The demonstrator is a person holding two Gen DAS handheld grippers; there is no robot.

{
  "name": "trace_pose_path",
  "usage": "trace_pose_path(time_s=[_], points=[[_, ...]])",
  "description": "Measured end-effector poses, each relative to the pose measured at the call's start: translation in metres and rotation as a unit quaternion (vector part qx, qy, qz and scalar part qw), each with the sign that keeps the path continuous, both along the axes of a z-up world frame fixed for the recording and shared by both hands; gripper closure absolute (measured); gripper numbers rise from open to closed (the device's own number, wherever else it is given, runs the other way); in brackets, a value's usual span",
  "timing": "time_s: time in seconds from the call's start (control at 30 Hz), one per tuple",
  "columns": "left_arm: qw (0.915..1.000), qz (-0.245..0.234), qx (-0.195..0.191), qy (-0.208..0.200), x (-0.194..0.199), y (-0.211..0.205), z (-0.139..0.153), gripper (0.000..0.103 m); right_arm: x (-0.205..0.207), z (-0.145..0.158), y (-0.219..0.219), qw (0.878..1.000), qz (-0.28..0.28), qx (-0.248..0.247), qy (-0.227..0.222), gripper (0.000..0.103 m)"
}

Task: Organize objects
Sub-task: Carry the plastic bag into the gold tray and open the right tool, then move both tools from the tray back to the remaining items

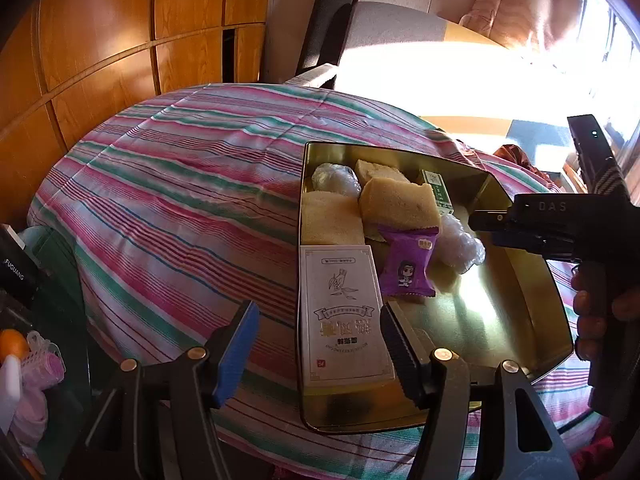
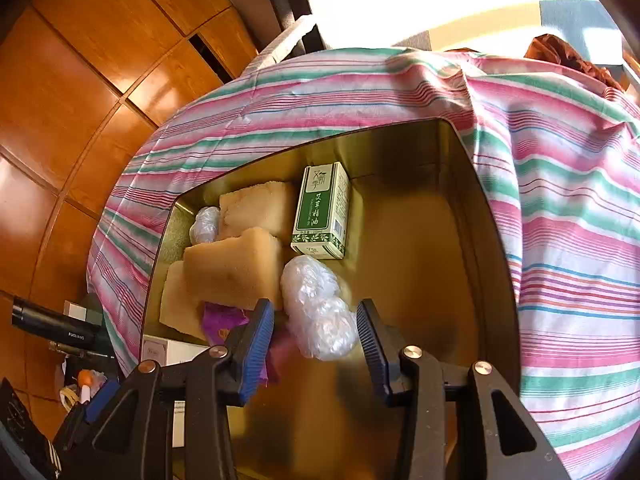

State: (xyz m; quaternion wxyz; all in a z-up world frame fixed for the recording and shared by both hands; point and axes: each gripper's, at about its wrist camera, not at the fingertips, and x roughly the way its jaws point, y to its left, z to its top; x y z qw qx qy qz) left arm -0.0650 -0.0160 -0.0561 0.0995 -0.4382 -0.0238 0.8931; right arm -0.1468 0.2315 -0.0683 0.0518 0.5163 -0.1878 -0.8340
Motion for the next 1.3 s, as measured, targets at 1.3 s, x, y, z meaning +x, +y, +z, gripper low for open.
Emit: trace_pose_path(time_s=[1.3], points=[[0.9848, -0.165, -0.04, 0.036, 0.042, 0.138, 0.031, 0.034, 0.219, 0.006, 0.345, 0.902, -0.42, 0.097, 0.025, 0.058]])
